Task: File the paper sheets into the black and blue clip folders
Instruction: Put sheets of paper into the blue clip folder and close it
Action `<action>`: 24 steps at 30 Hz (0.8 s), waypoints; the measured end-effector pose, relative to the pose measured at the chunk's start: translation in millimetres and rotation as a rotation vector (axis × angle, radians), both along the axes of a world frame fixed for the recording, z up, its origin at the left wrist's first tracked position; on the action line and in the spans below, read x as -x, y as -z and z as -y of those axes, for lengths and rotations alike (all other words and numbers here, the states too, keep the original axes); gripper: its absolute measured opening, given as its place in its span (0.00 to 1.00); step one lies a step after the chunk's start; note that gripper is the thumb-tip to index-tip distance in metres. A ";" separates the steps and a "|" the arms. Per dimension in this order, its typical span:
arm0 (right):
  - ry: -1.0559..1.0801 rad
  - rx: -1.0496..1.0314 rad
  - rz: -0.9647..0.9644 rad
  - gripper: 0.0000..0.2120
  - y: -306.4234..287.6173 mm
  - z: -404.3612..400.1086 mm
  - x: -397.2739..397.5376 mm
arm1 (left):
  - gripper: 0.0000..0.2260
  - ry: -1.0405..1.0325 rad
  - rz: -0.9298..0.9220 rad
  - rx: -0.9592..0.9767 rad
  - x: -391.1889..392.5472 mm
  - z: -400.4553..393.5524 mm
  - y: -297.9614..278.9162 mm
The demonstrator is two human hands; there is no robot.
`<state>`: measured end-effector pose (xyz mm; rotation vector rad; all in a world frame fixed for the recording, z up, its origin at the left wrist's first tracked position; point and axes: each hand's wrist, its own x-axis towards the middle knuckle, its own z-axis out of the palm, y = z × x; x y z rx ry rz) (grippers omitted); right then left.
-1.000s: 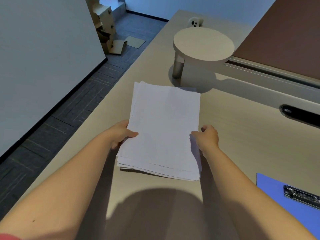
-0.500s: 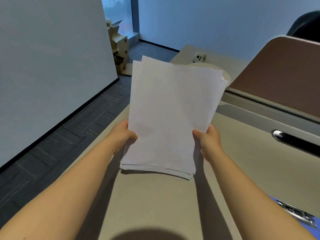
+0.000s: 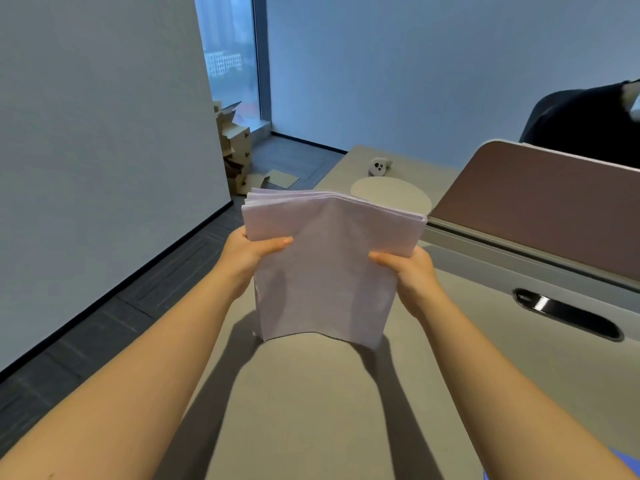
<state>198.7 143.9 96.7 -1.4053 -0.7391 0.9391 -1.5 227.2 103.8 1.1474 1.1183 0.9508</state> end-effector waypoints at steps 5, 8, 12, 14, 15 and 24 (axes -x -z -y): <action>-0.036 -0.041 0.002 0.15 -11.8 2.2 -7.2 | 0.14 0.096 0.021 -0.071 8.1 -2.7 -9.6; -0.051 -0.040 0.004 0.15 -11.7 3.9 -7.3 | 0.17 0.119 -0.013 -0.029 7.0 0.2 -1.2; -0.006 -0.024 0.022 0.16 -12.5 3.7 -2.5 | 0.20 0.079 -0.024 0.038 0.2 9.0 9.9; 0.039 0.000 0.110 0.18 -13.3 4.6 -0.4 | 0.20 0.038 -0.096 0.005 -1.9 10.0 7.4; 0.084 0.034 0.209 0.21 -13.8 5.6 0.0 | 0.19 0.022 -0.152 -0.035 -3.2 9.1 5.0; 0.062 0.156 1.184 0.26 -43.6 6.4 17.8 | 0.11 0.157 -0.731 -0.524 -23.2 6.9 -36.5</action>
